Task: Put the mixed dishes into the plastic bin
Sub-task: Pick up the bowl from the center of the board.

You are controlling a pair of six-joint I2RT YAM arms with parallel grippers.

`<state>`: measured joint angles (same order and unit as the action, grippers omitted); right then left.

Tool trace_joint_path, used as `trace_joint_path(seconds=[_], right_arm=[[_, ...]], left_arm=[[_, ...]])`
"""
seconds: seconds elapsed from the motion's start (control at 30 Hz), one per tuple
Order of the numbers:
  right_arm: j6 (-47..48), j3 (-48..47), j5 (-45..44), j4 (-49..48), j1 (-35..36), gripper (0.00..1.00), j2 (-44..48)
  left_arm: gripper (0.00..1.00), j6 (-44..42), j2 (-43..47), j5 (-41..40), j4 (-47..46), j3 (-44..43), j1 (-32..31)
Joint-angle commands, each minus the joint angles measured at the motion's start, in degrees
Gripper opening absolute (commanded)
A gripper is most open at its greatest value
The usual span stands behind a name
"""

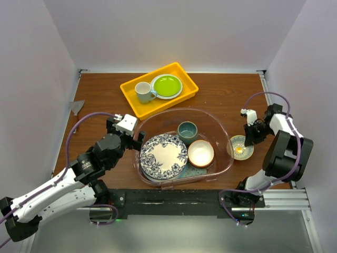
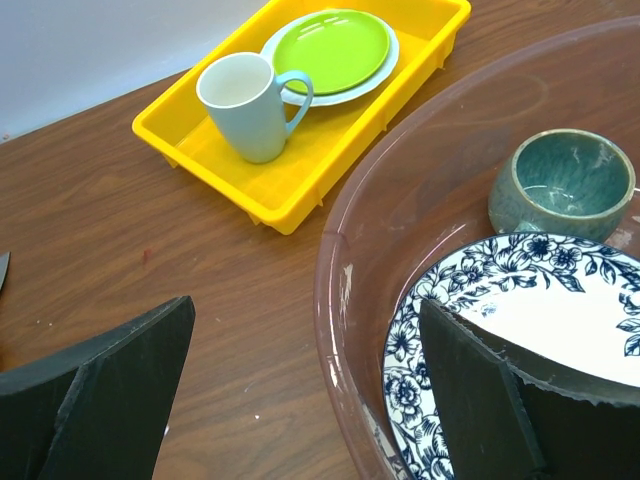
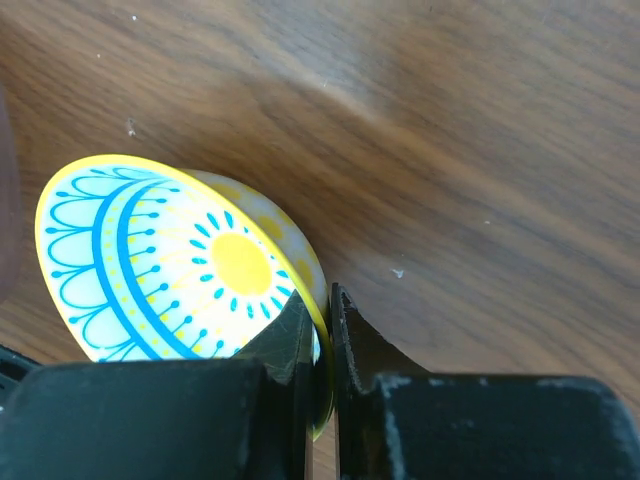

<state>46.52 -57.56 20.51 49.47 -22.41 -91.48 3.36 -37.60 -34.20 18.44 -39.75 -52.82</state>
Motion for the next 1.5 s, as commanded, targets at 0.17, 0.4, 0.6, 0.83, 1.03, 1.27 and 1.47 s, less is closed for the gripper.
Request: trace_joint_path(seconds=[0.17, 0.4, 0.6, 0.83, 1.03, 1.27, 1.47], right_arm=[[1.03, -2.55, -1.97, -2.72, 0.27, 0.0, 9.28], [0.76, -9.93, 0.49, 2.02, 0.27, 0.0, 18.0], [-0.47, -18.28, 8.39, 7.91, 0.79, 0.0, 21.52], [-3.27, -23.82, 11.66, 13.72, 10.01, 0.0, 23.71], [-5.12, -25.67, 15.96, 15.83, 19.24, 0.0, 24.51], [-4.07, -21.37, 16.23, 15.92, 30.66, 0.0, 26.26], [-3.28, -17.41, 13.59, 15.3, 36.64, 0.0, 27.15]], left_arm=[[1.0, -0.89, -0.36, 0.36, -2.26, 0.28, 1.05], [1.0, -0.98, -0.45, 0.18, -2.26, 0.37, 1.66], [1.0, -1.07, -0.8, 0.01, -2.26, 0.37, 2.1], [1.0, -1.07, -0.89, -0.17, -2.53, 0.46, 2.89], [1.0, -1.25, -0.98, -0.43, -2.7, 0.64, 3.33], [1.0, -1.33, -1.07, -0.96, -2.7, 0.64, 3.69], [1.0, -1.33, -1.15, -1.05, -2.79, 0.72, 3.86]])
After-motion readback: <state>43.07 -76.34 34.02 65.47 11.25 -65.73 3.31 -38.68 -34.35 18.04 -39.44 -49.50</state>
